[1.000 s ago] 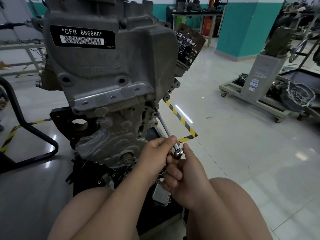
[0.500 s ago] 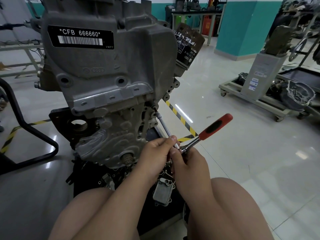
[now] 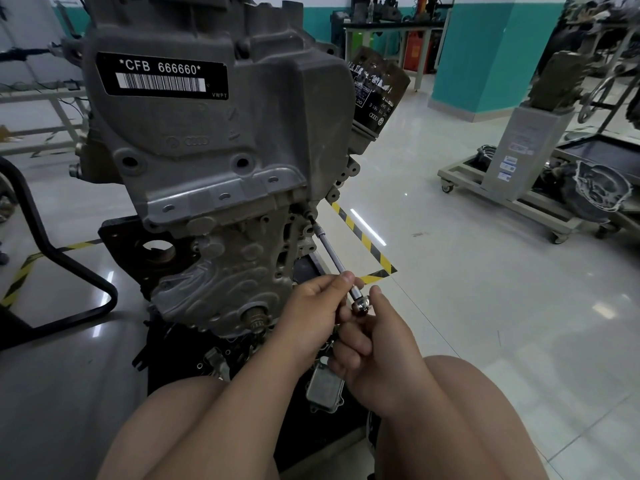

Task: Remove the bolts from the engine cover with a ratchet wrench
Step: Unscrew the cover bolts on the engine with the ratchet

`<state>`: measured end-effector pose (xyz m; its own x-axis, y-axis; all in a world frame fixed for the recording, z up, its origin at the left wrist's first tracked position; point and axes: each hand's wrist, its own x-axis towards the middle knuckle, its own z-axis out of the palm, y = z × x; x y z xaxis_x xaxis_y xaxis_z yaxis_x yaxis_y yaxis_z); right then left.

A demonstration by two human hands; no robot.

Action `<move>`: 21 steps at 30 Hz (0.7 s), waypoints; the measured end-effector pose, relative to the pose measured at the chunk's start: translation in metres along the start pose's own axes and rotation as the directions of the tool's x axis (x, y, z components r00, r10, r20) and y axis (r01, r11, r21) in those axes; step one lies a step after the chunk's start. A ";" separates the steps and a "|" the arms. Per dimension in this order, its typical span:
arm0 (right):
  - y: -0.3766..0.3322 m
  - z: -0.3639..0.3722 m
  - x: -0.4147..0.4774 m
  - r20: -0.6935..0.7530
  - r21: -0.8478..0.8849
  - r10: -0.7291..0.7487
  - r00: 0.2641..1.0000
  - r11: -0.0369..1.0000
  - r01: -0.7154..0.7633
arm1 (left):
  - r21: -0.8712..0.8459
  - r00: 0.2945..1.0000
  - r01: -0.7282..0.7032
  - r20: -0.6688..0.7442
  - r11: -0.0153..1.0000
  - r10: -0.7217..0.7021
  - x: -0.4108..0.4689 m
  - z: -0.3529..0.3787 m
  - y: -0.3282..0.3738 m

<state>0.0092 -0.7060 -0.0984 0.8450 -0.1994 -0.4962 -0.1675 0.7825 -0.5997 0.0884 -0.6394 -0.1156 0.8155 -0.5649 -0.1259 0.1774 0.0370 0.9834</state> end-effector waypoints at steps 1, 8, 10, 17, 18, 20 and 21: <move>-0.001 0.000 -0.002 0.033 0.060 0.039 0.999 0.997 -0.041 | -0.002 1.000 0.002 0.000 1.000 -0.002 0.000 0.000 0.000; -0.001 0.004 -0.006 0.079 0.117 0.104 0.991 0.987 -0.113 | -0.012 1.000 0.018 -0.020 1.000 -0.019 -0.002 0.001 0.000; 0.000 0.005 -0.005 0.031 0.070 0.084 0.996 0.994 -0.086 | -0.012 0.999 0.025 -0.031 1.000 -0.026 -0.002 0.001 0.000; 0.000 0.004 -0.003 -0.015 -0.021 0.036 0.999 0.999 -0.036 | -0.007 0.998 0.036 -0.043 0.999 -0.037 -0.001 0.001 -0.001; 0.001 0.003 -0.001 -0.015 -0.041 0.010 1.000 0.999 -0.010 | -0.001 0.999 0.034 -0.040 0.999 -0.034 -0.001 0.001 -0.001; 0.003 0.001 0.002 -0.036 -0.102 -0.062 0.997 0.993 0.058 | 0.010 0.999 0.024 -0.038 1.000 -0.023 -0.001 0.001 0.000; 0.004 0.000 0.004 -0.057 -0.149 -0.099 0.994 0.985 0.089 | 0.019 0.999 0.020 -0.040 1.000 -0.019 -0.001 0.002 0.001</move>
<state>0.0118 -0.7035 -0.1026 0.8272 -0.3087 -0.4695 -0.1651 0.6652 -0.7282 0.0868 -0.6400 -0.1142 0.8333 -0.5322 -0.1496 0.1830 0.0102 0.9831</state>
